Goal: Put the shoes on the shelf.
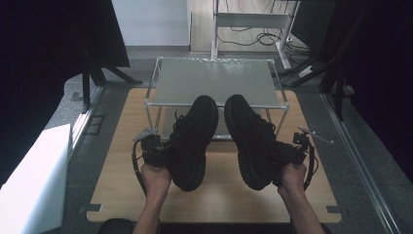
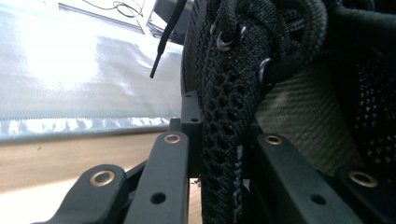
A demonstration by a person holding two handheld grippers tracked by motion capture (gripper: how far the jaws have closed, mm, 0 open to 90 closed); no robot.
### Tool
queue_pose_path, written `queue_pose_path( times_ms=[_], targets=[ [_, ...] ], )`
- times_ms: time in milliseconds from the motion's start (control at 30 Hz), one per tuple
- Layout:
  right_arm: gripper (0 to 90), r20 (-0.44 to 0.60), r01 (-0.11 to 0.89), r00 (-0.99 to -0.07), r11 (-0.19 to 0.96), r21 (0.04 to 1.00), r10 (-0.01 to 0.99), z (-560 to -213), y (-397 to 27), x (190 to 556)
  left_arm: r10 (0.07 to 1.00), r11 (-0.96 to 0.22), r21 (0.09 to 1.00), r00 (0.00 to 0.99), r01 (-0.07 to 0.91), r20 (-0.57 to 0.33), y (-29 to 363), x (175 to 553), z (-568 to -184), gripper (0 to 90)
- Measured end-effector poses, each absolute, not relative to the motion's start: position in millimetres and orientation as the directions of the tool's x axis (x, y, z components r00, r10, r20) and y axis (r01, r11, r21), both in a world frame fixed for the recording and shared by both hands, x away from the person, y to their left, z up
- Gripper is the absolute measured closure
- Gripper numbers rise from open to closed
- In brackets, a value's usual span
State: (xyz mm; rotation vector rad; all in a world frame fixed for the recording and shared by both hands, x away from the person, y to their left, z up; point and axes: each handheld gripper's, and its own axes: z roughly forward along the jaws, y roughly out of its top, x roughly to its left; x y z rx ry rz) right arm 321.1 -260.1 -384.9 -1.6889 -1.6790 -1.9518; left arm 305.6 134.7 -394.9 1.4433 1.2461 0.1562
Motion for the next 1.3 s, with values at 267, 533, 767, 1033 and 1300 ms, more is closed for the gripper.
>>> queue_pose_path(
  times_ms=[267, 533, 767, 1033, 1300],
  targets=[
    [74.9, 0.743, 0.625, -0.396, -0.434, 0.649, 0.540, -365, -251, 340, 0.716, 0.272, 0.771, 0.415, 0.576, -0.562, 133, 323, -379, 79.6],
    [74.9, 0.762, 0.621, -0.367, -0.470, 0.628, 0.534, -353, -249, 364, 0.725, 0.282, 0.776, 0.405, 0.564, -0.558, 130, 347, -358, 79.5],
    [74.9, 0.759, 0.610, -0.346, -0.483, 0.629, 0.552, -345, -244, 383, 0.731, 0.305, 0.768, 0.377, 0.564, -0.568, 127, 371, -342, 79.5],
    [74.8, 0.771, 0.608, -0.318, -0.505, 0.613, 0.552, -338, -239, 405, 0.747, 0.320, 0.754, 0.338, 0.573, -0.573, 122, 397, -329, 79.5],
    [74.8, 0.772, 0.601, -0.282, -0.523, 0.605, 0.570, -332, -237, 429, 0.768, 0.330, 0.746, 0.294, 0.579, -0.569, 120, 420, -322, 79.4]
  ],
)
